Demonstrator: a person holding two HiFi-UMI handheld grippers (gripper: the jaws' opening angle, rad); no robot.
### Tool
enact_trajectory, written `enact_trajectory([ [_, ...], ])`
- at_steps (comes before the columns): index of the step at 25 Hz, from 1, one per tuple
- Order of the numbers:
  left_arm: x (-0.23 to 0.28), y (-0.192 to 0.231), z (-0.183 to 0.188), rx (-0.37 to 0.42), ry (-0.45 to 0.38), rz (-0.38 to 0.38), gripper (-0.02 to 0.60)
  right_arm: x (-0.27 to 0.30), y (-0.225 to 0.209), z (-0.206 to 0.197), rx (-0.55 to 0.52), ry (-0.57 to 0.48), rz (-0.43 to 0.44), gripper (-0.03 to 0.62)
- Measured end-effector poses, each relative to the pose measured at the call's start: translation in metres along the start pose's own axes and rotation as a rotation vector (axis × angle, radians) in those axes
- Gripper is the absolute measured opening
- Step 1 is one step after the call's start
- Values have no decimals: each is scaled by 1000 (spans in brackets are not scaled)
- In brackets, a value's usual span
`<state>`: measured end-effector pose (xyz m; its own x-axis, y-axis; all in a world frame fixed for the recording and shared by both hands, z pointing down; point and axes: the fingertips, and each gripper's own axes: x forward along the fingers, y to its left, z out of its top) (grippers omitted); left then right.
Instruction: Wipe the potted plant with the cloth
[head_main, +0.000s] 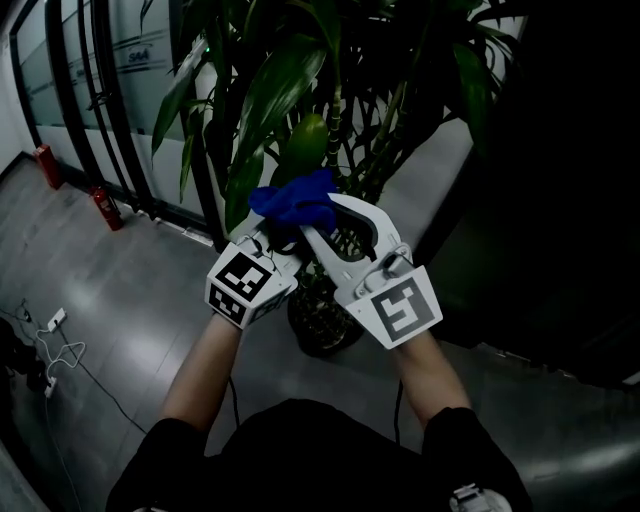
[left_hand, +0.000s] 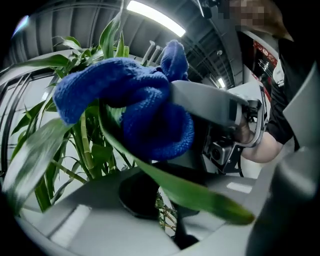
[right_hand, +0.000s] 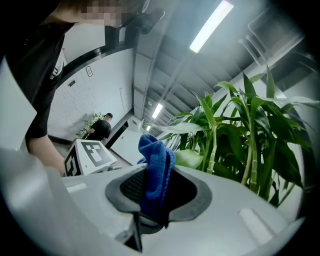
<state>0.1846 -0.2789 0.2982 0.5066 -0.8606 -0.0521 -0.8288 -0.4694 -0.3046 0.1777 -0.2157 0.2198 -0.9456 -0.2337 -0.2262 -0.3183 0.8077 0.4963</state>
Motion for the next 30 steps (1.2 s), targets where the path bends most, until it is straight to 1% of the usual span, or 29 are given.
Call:
enact_trajectory([
  [6, -3, -16, -14, -5, 37, -16, 6, -1, 12, -7, 50, 15, 18, 104],
  [11, -12, -25, -26, -37, 61, -9, 7, -6, 23, -14, 87, 22, 28, 104],
  [17, -20, -30, -33, -82, 70, 14, 8, -17, 31, -25, 133, 41, 39, 104],
  [23, -21, -49, -52, -112, 120, 10, 7, -35, 39, -33, 168, 36, 40, 104],
  [25, -24, -57, -58, -142, 129, 12, 6, -44, 46, -39, 183, 48, 45, 104],
  [28, -31, -73, -67, -234, 127, 15, 7, -61, 51, -44, 226, 60, 39, 104],
  [30, -34, -81, -74, -274, 135, 29, 6, -72, 50, -46, 255, 62, 32, 104],
])
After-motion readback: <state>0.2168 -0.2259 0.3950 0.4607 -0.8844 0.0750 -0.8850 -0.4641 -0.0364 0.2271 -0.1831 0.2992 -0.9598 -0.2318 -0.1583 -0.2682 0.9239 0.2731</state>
